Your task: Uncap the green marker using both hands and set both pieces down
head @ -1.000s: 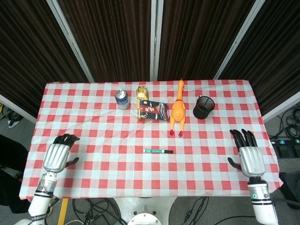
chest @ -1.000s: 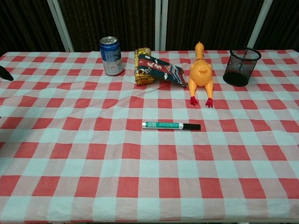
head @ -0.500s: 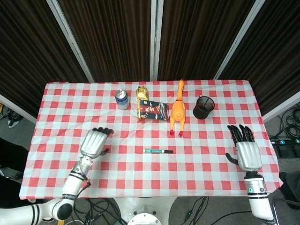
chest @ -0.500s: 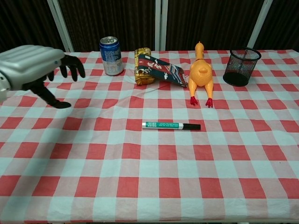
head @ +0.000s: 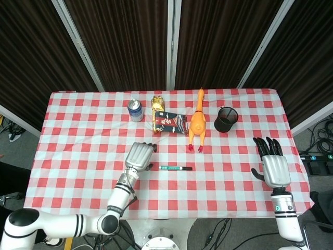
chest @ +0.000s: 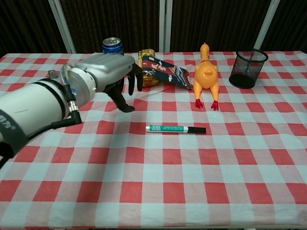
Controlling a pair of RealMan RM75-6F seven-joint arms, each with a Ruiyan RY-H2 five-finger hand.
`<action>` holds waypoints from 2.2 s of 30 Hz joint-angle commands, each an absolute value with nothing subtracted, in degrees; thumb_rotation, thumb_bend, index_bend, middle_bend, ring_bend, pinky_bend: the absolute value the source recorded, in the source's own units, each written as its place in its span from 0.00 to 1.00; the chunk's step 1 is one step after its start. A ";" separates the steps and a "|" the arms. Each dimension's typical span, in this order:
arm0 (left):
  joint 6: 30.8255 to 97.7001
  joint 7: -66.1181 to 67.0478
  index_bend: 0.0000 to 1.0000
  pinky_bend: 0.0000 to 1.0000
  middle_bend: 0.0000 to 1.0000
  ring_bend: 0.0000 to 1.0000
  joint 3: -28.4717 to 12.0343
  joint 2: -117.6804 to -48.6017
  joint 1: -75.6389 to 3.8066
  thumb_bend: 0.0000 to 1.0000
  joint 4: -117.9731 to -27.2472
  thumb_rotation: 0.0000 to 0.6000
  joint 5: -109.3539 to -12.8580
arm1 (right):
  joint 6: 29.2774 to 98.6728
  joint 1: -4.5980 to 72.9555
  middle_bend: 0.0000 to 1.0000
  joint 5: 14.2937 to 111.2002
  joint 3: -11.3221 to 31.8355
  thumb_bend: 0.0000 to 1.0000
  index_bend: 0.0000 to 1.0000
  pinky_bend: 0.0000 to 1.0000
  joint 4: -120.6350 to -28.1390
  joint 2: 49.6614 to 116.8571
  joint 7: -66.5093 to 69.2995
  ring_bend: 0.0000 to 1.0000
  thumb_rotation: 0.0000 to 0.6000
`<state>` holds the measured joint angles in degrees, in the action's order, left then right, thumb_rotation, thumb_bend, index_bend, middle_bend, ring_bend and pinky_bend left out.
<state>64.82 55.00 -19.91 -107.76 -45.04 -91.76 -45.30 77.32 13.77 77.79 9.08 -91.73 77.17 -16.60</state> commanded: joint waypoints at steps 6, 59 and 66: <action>65.88 58.21 0.42 0.58 0.45 0.49 -17.47 -112.23 -49.17 0.23 -89.56 1.00 -42.06 | 77.32 13.91 0.10 77.30 8.78 0.07 0.08 0.00 -92.08 77.20 -17.13 0.00 1.00; 63.02 60.54 0.50 0.60 0.54 0.54 -16.03 -119.82 -58.64 0.29 -74.22 1.00 -34.24 | 75.85 14.15 0.10 75.61 8.10 0.07 0.08 0.00 -86.41 77.91 -10.94 0.00 1.00; 62.82 60.11 0.52 0.61 0.55 0.55 -15.84 -119.95 -58.63 0.32 -73.81 1.00 -34.25 | 75.86 14.07 0.10 75.49 7.99 0.07 0.08 0.00 -86.15 78.06 -10.81 0.00 1.00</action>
